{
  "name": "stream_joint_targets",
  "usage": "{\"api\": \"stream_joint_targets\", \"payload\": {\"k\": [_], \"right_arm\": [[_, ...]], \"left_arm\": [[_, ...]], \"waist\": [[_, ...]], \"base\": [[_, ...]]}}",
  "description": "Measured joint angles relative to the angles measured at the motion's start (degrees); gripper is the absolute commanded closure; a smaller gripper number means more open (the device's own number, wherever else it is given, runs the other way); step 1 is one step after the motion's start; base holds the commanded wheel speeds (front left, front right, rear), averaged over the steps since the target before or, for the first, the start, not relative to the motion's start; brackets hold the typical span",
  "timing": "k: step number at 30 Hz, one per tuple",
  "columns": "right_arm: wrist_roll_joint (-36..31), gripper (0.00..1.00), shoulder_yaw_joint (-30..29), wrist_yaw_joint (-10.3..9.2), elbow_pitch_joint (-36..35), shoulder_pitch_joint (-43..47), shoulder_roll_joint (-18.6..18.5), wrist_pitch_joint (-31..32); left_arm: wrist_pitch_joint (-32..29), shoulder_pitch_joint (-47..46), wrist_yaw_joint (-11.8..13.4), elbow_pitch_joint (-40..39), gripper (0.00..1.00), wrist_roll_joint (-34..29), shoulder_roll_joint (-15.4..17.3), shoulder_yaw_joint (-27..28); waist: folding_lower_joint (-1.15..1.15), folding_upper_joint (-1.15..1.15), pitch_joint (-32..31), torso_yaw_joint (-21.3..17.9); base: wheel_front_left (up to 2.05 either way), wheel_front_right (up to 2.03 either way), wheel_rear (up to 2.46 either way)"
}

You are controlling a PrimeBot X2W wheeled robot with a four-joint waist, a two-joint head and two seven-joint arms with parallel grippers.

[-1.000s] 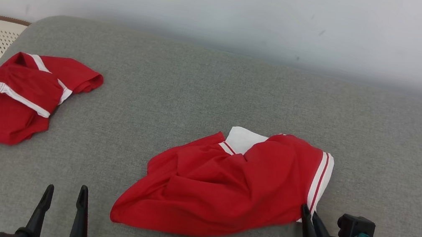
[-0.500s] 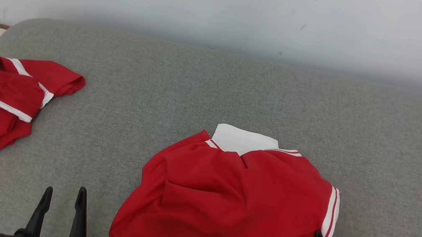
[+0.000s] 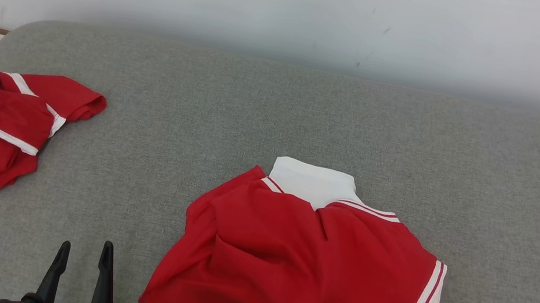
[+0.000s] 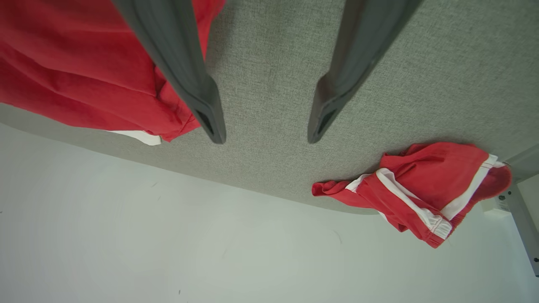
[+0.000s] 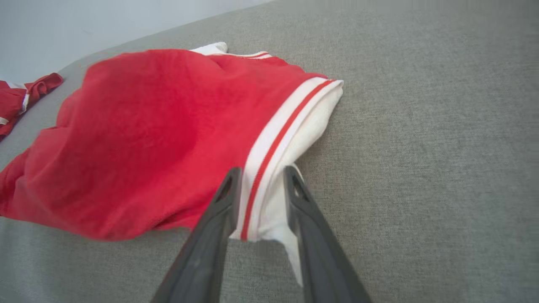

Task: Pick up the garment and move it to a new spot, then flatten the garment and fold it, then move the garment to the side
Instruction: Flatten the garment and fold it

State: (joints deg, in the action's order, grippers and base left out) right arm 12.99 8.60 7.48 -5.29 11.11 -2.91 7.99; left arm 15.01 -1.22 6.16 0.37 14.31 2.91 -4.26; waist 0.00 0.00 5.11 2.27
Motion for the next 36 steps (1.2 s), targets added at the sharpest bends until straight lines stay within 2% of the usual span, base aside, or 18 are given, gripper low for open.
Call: {"api": "stream_joint_targets", "payload": {"k": [11, 22, 28, 36], "right_arm": [[-1.5, 0.0, -2.9, 0.0, -3.0, -2.5, 0.0, -6.4], [-3.5, 0.0, -2.6, 0.0, 0.1, -5.2, 0.0, -6.5], [-4.5, 0.0, 0.3, 0.0, 5.9, -13.4, -1.3, -5.0], [-3.3, 0.0, 3.9, 0.0, 20.7, -26.9, -5.4, -3.0]], "left_arm": [[0.0, 0.0, 0.0, 0.0, 0.0, -0.1, 0.0, 0.1], [0.0, 0.4, 0.5, -0.7, 0.0, -0.7, 0.0, 0.1], [0.0, 0.3, 0.1, -0.5, 0.0, -0.7, 0.0, -0.3], [0.0, -0.1, -0.2, 0.0, 0.0, -0.6, 0.0, -1.0]], "waist": [[0.0, 0.0, -0.8, 0.0], [0.0, 0.0, -2.2, 0.4], [0.0, 0.0, -2.3, 1.2], [0.0, 0.0, -1.6, 3.7]], "base": [[0.0, 0.0, 0.0], [0.0, 0.0, 0.0], [0.0, 0.0, 0.0], [0.0, 0.0, 0.0]]}}
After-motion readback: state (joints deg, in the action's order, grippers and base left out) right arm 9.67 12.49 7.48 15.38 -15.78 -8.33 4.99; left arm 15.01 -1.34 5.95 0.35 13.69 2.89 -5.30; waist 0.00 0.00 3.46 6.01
